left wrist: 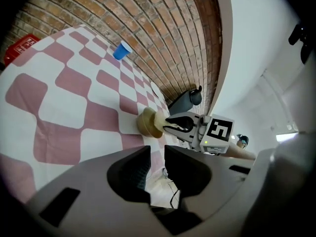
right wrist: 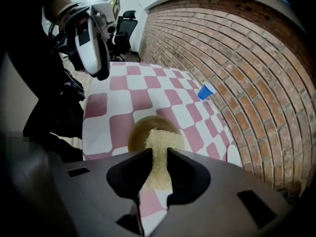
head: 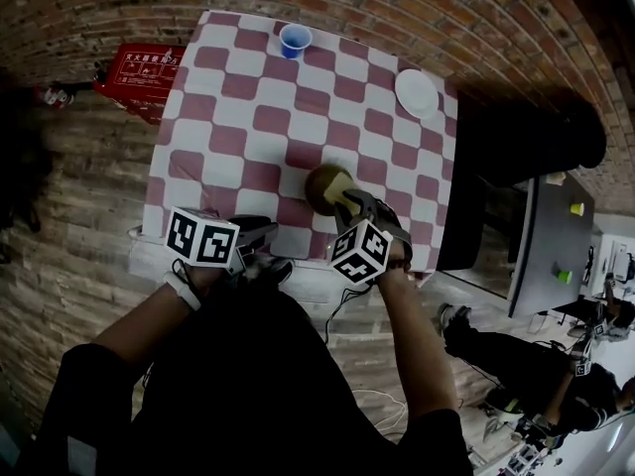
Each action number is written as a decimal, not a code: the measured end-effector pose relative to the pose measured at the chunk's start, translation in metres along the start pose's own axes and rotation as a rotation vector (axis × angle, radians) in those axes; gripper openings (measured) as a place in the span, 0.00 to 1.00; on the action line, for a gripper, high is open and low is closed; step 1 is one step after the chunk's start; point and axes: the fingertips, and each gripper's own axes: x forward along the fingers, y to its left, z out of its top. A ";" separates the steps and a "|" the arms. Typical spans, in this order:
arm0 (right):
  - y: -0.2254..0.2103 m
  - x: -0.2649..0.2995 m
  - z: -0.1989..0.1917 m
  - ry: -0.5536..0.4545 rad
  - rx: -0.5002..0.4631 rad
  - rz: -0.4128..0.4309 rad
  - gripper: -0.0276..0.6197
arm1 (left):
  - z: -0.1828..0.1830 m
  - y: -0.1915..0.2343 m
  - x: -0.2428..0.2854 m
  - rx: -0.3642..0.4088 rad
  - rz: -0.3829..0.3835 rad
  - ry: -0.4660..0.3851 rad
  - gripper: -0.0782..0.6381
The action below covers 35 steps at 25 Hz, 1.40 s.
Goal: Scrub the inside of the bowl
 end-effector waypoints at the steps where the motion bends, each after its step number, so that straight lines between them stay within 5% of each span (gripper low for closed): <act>1: 0.006 0.000 0.005 -0.008 -0.015 0.005 0.20 | -0.001 -0.006 0.001 0.019 -0.005 0.008 0.24; 7: 0.020 0.019 0.027 -0.001 -0.038 0.036 0.20 | -0.002 -0.039 0.007 0.102 -0.028 0.036 0.24; 14: -0.013 0.019 0.008 0.011 0.062 -0.008 0.20 | 0.001 -0.044 -0.005 0.142 0.022 0.027 0.24; 26: -0.026 -0.076 -0.059 -0.245 0.684 -0.117 0.20 | 0.078 -0.018 -0.069 0.313 0.242 -0.195 0.24; 35: 0.006 -0.120 -0.037 -0.439 1.006 -0.069 0.20 | 0.080 -0.037 -0.071 0.397 0.250 -0.222 0.24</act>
